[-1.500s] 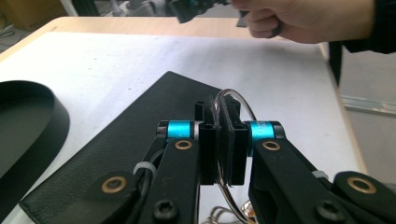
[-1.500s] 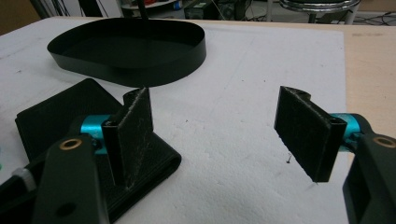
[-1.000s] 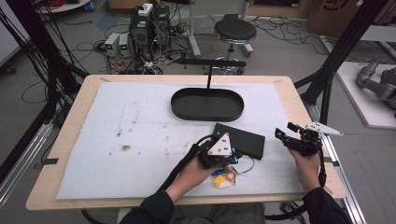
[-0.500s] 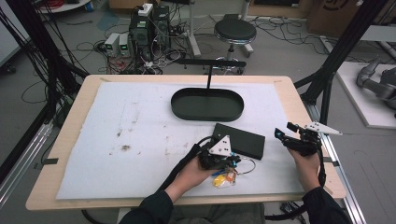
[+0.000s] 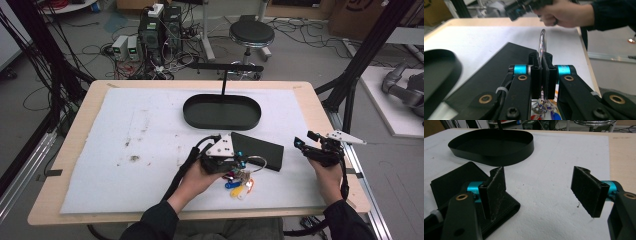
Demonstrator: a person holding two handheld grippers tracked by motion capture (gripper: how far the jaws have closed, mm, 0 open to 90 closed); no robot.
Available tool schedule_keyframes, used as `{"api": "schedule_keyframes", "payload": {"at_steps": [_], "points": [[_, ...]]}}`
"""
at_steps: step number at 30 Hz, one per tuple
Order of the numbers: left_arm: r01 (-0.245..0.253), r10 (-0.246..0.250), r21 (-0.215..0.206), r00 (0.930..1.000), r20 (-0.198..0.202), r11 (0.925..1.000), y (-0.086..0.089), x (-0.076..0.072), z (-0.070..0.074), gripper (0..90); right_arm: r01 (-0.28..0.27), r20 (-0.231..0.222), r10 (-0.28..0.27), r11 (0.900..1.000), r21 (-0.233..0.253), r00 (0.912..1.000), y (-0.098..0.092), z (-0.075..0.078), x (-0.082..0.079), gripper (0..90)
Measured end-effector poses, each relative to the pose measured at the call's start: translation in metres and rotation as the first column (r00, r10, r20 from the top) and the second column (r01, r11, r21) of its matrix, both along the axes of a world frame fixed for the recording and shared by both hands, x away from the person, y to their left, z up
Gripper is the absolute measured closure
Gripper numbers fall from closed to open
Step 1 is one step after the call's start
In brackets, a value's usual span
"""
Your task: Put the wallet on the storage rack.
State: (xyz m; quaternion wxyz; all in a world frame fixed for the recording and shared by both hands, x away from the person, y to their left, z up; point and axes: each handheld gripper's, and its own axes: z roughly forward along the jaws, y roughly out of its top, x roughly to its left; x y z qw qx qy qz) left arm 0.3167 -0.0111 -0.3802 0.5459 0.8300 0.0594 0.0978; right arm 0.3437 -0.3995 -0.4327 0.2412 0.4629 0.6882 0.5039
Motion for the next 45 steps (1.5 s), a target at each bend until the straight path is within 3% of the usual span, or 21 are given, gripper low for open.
{"api": "schedule_keyframes", "payload": {"at_steps": [11, 21, 32, 41, 45], "points": [[-0.075, 0.08, -0.064, 0.9947, 0.065, 0.9951, 0.037, 0.005, 0.033, 86.7, 0.002, -0.001, -0.002, 1.0, 0.0, 1.0, 0.0, 0.0, 0.0, 28.4], [-0.162, 0.173, -0.117, 0.9805, 0.093, 0.9798, 0.069, 0.018, 0.054, 86.8, 0.003, -0.007, -0.003, 1.0, 0.001, 1.0, 0.0, 0.0, 0.0, 28.4], [-0.271, 0.291, -0.162, 0.9497, 0.115, 0.9488, 0.099, 0.043, 0.07, 86.7, 0.005, -0.012, -0.005, 1.0, 0.0, 0.9999, 0.0, -0.001, 0.001, 28.4], [-0.338, 0.366, -0.198, 0.9215, 0.129, 0.92, 0.108, 0.07, 0.084, 86.8, 0.007, -0.009, -0.007, 1.0, -0.003, 0.9999, -0.001, -0.002, 0.002, 28.4], [-0.367, 0.393, -0.194, 0.9113, 0.122, 0.9097, 0.112, 0.084, 0.086, 86.7, 0.006, -0.011, -0.006, 1.0, -0.001, 0.9999, 0.0, -0.002, 0.002, 28.4]]}}
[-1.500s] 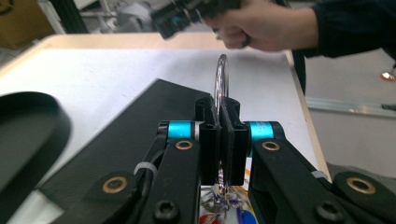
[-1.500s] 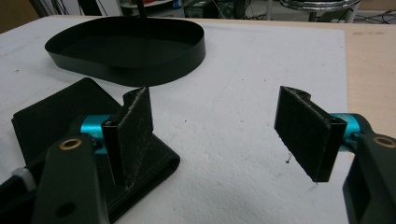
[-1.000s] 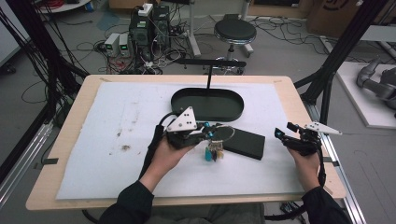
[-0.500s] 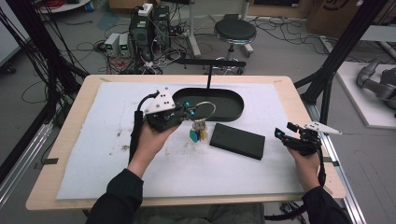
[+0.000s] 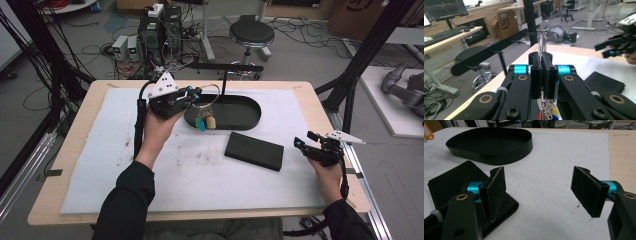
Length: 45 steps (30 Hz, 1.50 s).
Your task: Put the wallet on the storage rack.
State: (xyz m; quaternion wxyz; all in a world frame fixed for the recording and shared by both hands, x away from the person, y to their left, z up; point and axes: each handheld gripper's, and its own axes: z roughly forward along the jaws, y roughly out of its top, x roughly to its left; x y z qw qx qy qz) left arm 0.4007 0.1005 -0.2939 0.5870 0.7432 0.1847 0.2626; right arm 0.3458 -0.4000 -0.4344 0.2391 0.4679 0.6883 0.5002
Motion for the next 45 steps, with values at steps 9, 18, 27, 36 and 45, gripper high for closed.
{"api": "schedule_keyframes", "payload": {"at_steps": [9, 18, 27, 36, 45], "points": [[-0.063, 0.063, -0.019, 0.998, -0.008, 0.9979, 0.007, 0.032, -0.001, 86.7, 0.0, 0.0, 0.0, 1.0, 0.001, 1.0, 0.0, 0.0, 0.0, 28.4], [-0.117, 0.113, -0.05, 0.9905, -0.078, 0.9918, 0.013, 0.064, -0.019, 86.7, 0.001, 0.001, -0.001, 1.0, 0.003, 1.0, 0.0, 0.0, 0.0, 28.4], [-0.173, 0.166, -0.066, 0.9801, -0.109, 0.9826, 0.018, 0.082, -0.034, 86.7, 0.003, 0.005, -0.003, 1.0, 0.001, 1.0, 0.0, 0.0, 0.0, 28.5], [-0.217, 0.202, -0.089, 0.9677, -0.15, 0.9721, 0.023, 0.094, -0.045, 86.6, 0.002, -0.002, -0.002, 1.0, 0.001, 1.0, 0.0, -0.001, 0.001, 28.4], [-0.299, 0.285, -0.061, 0.9433, -0.169, 0.9523, 0.023, 0.094, -0.046, 77.9, -0.002, -0.005, 0.002, 1.0, -0.003, 1.0, 0.001, -0.001, 0.002, 28.5]]}}
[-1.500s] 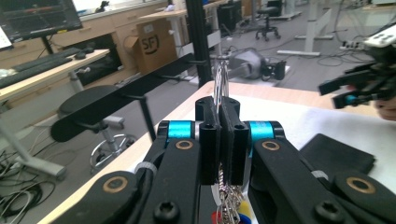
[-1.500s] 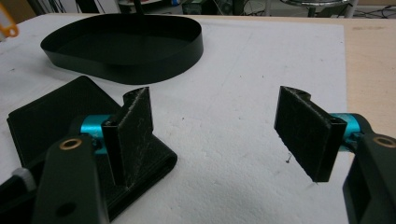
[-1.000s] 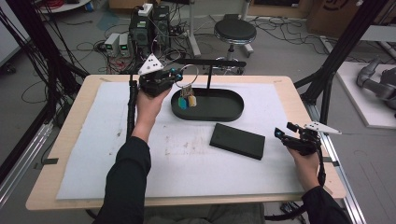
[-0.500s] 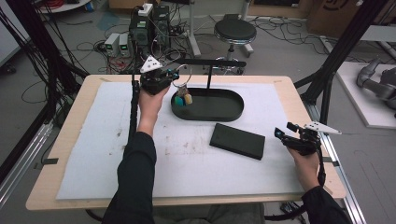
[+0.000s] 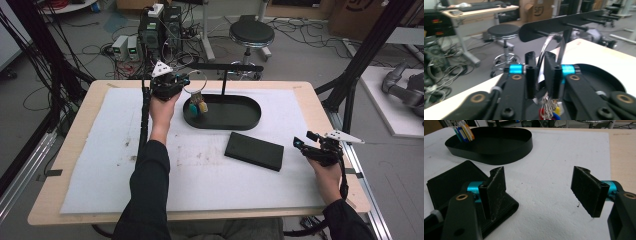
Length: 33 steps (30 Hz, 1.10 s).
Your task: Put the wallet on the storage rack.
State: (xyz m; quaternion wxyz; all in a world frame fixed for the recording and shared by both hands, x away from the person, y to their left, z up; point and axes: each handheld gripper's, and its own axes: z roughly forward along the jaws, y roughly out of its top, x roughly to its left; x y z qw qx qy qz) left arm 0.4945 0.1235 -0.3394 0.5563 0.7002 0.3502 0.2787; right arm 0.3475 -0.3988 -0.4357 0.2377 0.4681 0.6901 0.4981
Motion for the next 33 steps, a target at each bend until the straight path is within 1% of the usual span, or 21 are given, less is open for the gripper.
{"api": "schedule_keyframes", "payload": {"at_steps": [1, 2, 3, 5, 7, 9, 10, 12, 16, 17, 18, 19, 21, 22, 25, 26, 27, 29, 32, 33], "points": [[-0.022, 0.022, 0.002, 0.9998, 0.0, 0.9998, 0.001, -0.001, 0.001, 73.5, 0.0, 0.0, 0.0, 1.0, -0.001, 1.0, 0.0, 0.0, 0.0, 28.5], [-0.029, 0.029, 0.001, 0.9996, -0.002, 0.9996, 0.002, -0.002, 0.002, 69.0, 0.0, -0.002, 0.0, 1.0, 0.0, 1.0, 0.0, 0.0, 0.0, 28.5], [-0.033, 0.033, 0.004, 0.9995, -0.006, 0.9995, 0.004, -0.004, 0.004, 67.1, 0.0, 0.0, 0.0, 1.0, -0.001, 1.0, 0.0, 0.001, -0.001, 28.4], [-0.051, 0.051, 0.009, 0.9987, -0.004, 0.9986, 0.007, -0.009, 0.008, 57.8, 0.001, 0.002, -0.001, 1.0, -0.001, 1.0, 0.0, 0.001, -0.001, 28.4], [-0.05, 0.05, 0.019, 0.9986, 0.019, 0.9986, 0.01, -0.017, 0.012, 53.1, 0.001, 0.0, -0.001, 1.0, -0.002, 1.0, 0.0, 0.0, 0.0, 28.5], [-0.06, 0.058, 0.05, 0.9976, 0.039, 0.997, 0.011, -0.029, 0.014, 45.8, 0.001, 0.001, -0.001, 1.0, -0.003, 1.0, 0.0, 0.0, 0.0, 28.5], [-0.057, 0.054, 0.065, 0.9977, 0.041, 0.9963, 0.011, -0.033, 0.014, 44.1, 0.002, 0.008, -0.002, 1.0, -0.006, 1.0, 0.0, 0.001, 0.0, 28.5], [-0.04, 0.037, 0.087, 0.9986, 0.037, 0.9954, 0.013, -0.045, 0.015, 43.5, 0.003, 0.003, -0.003, 1.0, -0.003, 1.0, 0.0, 0.001, -0.001, 28.5], [-0.008, 0.007, 0.088, 0.9997, 0.022, 0.9961, 0.017, -0.072, 0.016, 37.2, 0.004, 0.006, -0.004, 1.0, -0.002, 1.0, -0.001, 0.002, -0.002, 28.5], [0.001, -0.003, 0.086, 0.9996, 0.027, 0.9963, 0.018, -0.08, 0.015, 36.0, 0.006, 0.008, -0.006, 1.0, -0.001, 1.0, -0.001, 0.002, -0.002, 28.5], [0.011, -0.014, 0.094, 0.9995, 0.03, 0.9955, 0.019, -0.088, 0.014, 35.4, 0.006, 0.007, -0.006, 1.0, 0.003, 1.0, -0.001, 0.002, -0.002, 28.4], [0.02, -0.022, 0.092, 0.9993, 0.029, 0.9956, 0.02, -0.096, 0.013, 34.1, 0.01, 0.001, -0.01, 1.0, 0.005, 1.0, -0.001, 0.003, -0.003, 28.4], [0.028, -0.032, 0.102, 0.999, 0.032, 0.9944, 0.022, -0.111, 0.008, 32.0, 0.011, 0.011, -0.011, 1.0, 0.004, 0.9999, -0.001, 0.003, -0.003, 28.4], [0.037, -0.04, 0.106, 0.9988, 0.03, 0.9937, 0.023, -0.12, 0.003, 31.5, 0.012, 0.008, -0.012, 1.0, 0.005, 0.9999, -0.001, 0.003, -0.003, 28.4], [0.037, -0.039, 0.11, 0.9991, 0.016, 0.9932, 0.027, -0.139, -0.007, 30.3, 0.014, 0.007, -0.014, 1.0, 0.005, 0.9999, -0.002, 0.004, -0.003, 28.5], [0.035, -0.036, 0.105, 0.9993, 0.01, 0.9938, 0.029, -0.145, -0.012, 29.6, 0.016, 0.01, -0.016, 1.0, 0.005, 0.9998, -0.002, 0.004, -0.003, 28.4], [0.029, -0.029, 0.11, 0.9996, 0.002, 0.9935, 0.031, -0.151, -0.017, 29.1, 0.018, 0.008, -0.018, 1.0, 0.005, 0.9998, -0.002, 0.004, -0.004, 28.4], [0.007, -0.005, 0.111, 0.9999, -0.015, 0.9938, 0.036, -0.163, -0.028, 29.0, 0.018, 0.01, -0.018, 1.0, 0.007, 0.9998, -0.002, 0.004, -0.004, 28.4], [-0.02, 0.024, 0.111, 0.9992, -0.032, 0.9936, 0.045, -0.176, -0.04, 29.0, 0.019, 0.008, -0.019, 1.0, 0.011, 0.9998, -0.002, 0.005, -0.005, 28.3], [-0.032, 0.037, 0.109, 0.9983, -0.045, 0.9936, 0.049, -0.181, -0.047, 29.0, 0.019, 0.011, -0.019, 1.0, 0.009, 0.9998, -0.003, 0.004, -0.005, 28.2]]}}
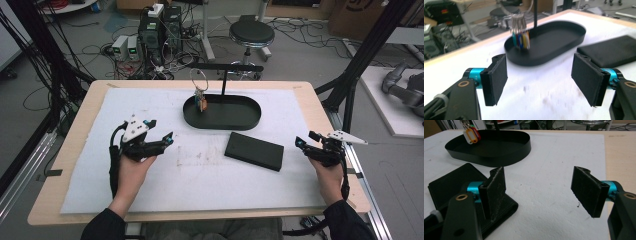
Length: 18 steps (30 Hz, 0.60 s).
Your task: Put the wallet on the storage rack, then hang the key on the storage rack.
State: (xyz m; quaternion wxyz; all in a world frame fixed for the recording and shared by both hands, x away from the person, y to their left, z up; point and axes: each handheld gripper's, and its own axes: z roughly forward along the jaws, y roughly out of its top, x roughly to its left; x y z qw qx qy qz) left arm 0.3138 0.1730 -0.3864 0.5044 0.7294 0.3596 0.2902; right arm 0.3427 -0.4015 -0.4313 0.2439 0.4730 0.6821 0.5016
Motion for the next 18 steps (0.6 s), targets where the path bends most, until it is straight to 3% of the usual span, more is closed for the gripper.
{"api": "schedule_keyframes", "payload": {"at_steps": [6, 11, 14, 18], "points": [[-0.052, 0.051, -0.023, 0.9982, -0.032, 0.9984, 0.023, -0.009, -0.018, 29.0, -0.005, -0.011, 0.005, 1.0, -0.002, 0.9999, 0.0, 0.001, -0.005, 27.0], [-0.07, 0.07, -0.052, 0.9975, -0.002, 0.9962, 0.033, -0.006, -0.018, 27.8, 0.001, -0.002, -0.001, 1.0, -0.006, 1.0, 0.0, 0.004, -0.011, 26.0], [-0.066, 0.066, -0.04, 0.9976, 0.018, 0.997, 0.035, -0.005, -0.017, 27.7, -0.001, -0.013, 0.001, 1.0, -0.011, 0.9999, 0.0, 0.004, -0.012, 25.4], [-0.063, 0.064, -0.037, 0.9979, 0.013, 0.9973, 0.036, -0.002, -0.021, 27.8, -0.005, -0.017, 0.005, 1.0, -0.011, 0.9998, -0.001, 0.003, -0.012, 25.4]]}}
